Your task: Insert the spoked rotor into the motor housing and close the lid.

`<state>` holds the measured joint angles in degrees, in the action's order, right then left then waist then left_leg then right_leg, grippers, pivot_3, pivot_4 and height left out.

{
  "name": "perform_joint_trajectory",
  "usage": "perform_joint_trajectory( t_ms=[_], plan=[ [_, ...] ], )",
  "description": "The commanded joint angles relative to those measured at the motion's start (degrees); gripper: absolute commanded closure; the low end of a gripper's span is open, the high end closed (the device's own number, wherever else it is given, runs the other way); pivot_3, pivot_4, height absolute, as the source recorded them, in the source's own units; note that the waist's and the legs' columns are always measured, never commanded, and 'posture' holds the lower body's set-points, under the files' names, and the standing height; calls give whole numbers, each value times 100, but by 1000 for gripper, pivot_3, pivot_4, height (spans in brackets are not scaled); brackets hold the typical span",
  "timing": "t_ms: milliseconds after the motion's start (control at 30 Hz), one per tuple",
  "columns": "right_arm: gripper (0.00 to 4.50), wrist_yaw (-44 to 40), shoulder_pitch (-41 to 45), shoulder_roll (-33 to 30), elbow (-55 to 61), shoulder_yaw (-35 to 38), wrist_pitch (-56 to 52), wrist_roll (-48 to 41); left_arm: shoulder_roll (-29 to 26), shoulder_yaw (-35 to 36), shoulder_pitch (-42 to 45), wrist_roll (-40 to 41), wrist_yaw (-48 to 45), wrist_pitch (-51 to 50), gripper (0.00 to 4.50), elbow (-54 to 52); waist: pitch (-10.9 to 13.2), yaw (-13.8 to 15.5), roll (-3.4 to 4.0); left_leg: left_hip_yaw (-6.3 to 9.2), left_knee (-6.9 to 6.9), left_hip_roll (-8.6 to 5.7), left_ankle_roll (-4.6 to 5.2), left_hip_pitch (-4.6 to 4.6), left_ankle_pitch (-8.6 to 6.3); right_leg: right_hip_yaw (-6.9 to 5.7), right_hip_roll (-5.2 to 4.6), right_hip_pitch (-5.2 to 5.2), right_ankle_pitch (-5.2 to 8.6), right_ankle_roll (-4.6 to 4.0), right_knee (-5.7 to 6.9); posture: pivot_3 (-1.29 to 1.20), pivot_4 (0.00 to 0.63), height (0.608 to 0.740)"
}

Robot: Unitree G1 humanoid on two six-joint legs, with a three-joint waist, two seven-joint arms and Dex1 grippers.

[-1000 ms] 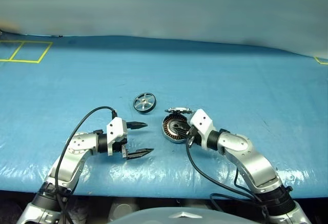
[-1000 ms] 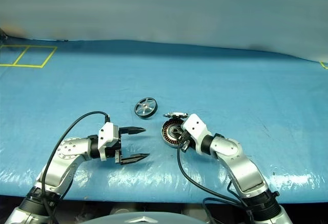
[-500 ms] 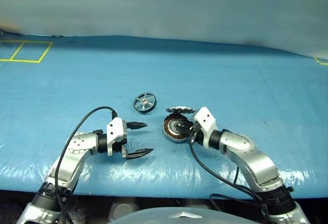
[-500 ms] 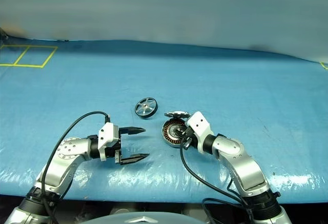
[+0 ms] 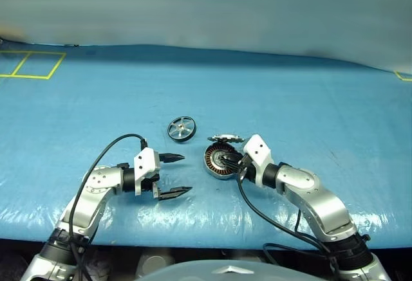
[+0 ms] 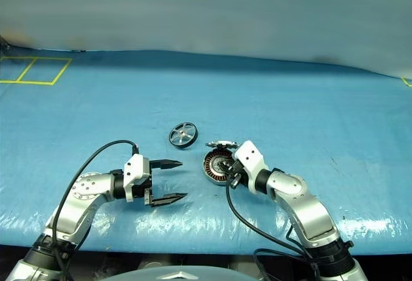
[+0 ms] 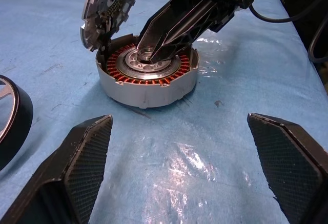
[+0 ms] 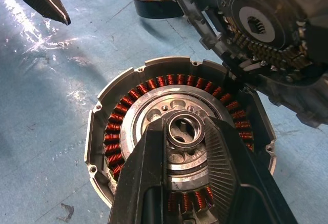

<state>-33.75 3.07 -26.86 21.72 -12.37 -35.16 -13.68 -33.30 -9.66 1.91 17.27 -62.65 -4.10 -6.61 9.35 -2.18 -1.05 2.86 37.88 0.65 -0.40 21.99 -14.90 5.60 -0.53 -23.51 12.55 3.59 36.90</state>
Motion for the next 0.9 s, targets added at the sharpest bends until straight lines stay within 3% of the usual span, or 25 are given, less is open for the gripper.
perform_joint_trajectory(
  t_ms=[33,900],
  plan=[
    [3802,-2,-15,-40,28,52,-54,1,3,21,47,1,-26,110,0,-25,0,-1,0,0,0,0,0,0,0,0,0,0,0,0,0,0,150,740],
    [3802,-31,122,-45,229,-4,47,95,-18,17,2,-37,-34,111,0,-14,1,-6,1,0,-4,1,0,2,0,0,0,-5,1,-1,0,0,150,740]
  ],
)
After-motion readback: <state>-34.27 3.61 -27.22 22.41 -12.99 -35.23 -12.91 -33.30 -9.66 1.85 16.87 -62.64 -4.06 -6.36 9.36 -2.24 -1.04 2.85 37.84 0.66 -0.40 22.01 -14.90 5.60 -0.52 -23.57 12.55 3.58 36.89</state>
